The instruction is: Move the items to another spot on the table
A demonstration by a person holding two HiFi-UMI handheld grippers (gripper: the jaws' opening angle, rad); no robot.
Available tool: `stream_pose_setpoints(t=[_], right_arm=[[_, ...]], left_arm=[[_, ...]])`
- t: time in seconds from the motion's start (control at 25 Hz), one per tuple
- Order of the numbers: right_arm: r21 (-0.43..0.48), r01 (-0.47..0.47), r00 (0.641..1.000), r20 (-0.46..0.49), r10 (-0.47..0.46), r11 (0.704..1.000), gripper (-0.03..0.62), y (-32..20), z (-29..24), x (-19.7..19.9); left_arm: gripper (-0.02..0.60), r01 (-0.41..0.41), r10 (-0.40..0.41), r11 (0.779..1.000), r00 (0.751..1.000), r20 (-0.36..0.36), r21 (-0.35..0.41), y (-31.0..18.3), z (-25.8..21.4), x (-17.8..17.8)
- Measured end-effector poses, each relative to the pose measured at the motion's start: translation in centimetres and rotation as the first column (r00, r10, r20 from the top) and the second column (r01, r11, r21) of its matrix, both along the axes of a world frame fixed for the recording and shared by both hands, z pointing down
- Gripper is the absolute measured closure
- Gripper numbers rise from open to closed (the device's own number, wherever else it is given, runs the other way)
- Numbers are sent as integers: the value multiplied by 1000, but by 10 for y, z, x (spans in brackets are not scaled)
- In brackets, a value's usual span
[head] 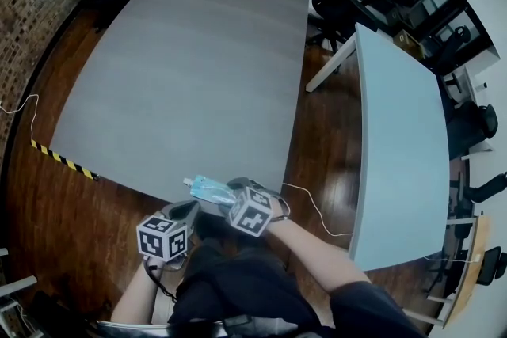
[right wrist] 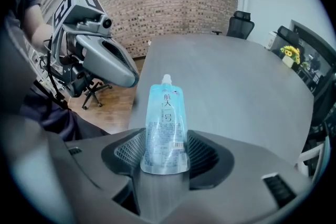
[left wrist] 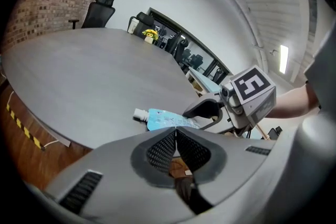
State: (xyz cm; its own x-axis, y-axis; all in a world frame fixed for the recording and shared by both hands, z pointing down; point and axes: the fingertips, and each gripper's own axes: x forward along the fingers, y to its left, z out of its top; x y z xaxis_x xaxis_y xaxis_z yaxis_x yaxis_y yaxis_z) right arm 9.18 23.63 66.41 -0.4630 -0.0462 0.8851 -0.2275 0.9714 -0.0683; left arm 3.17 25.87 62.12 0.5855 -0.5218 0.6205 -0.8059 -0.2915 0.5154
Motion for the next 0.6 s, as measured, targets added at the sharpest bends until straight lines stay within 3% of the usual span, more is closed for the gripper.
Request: stream_pose_setpoints(t=[0.12,0.24,0.36,0.6], right_arm=[[-9,-38,999,34,38,999,347,-1,-4,-6],[-25,-60,995,83,62,998,345,1,-6,-10],[-53,-90,985,142,97,995,344,5,-9,-12],[-80,-149,963,214,163,986,344,5,-8,-14]], left_arm=[[553,-21,20,999,999,-28,-37,3,9,4],[517,7,-11,999,997,-81,-47,-1,14,4],[413,46,-54,996,993,-107,-73,-8,19,5],[411,91,-107,990,983,-152,-111,-7,25,-2]])
